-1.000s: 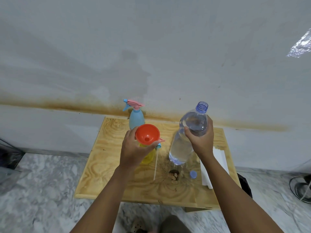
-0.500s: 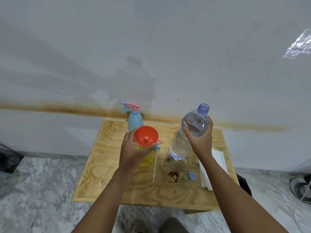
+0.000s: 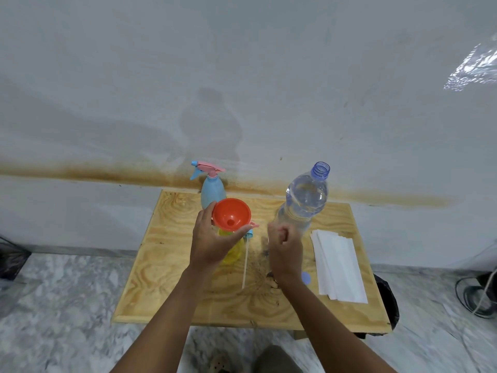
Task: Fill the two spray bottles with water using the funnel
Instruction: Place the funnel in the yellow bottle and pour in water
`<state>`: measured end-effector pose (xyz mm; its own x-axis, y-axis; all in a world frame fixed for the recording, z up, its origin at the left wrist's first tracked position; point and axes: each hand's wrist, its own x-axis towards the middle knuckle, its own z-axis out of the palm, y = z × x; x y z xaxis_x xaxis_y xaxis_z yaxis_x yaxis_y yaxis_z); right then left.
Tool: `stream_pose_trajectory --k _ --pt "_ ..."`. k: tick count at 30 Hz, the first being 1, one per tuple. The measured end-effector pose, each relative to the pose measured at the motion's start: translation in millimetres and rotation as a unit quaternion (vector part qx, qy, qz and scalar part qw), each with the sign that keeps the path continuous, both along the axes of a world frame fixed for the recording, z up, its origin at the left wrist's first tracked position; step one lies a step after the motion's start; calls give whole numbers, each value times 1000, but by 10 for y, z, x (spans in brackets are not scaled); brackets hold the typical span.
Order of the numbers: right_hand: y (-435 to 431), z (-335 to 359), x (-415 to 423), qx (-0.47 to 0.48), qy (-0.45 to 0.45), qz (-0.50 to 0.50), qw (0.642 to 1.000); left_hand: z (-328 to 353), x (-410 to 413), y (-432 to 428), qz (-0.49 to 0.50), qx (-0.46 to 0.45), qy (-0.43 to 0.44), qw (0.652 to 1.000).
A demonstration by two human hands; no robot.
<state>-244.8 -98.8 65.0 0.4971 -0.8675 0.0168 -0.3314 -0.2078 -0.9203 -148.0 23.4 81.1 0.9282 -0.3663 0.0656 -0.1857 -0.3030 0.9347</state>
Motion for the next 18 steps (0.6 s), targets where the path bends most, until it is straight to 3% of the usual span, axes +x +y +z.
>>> stream_pose_trajectory --k 3,6,10,18 --pt "-20 129 196 88 6 131 987 -56 20 22 -13 1 4 1000" --pt "-84 212 396 83 55 196 976 -159 59 72 -27 18 5 999" --pt "-158 258 528 44 85 211 973 -265 81 157 -43 33 -4 999" --pt "-205 346 491 19 53 193 980 -527 166 89 -50 89 -26 994"
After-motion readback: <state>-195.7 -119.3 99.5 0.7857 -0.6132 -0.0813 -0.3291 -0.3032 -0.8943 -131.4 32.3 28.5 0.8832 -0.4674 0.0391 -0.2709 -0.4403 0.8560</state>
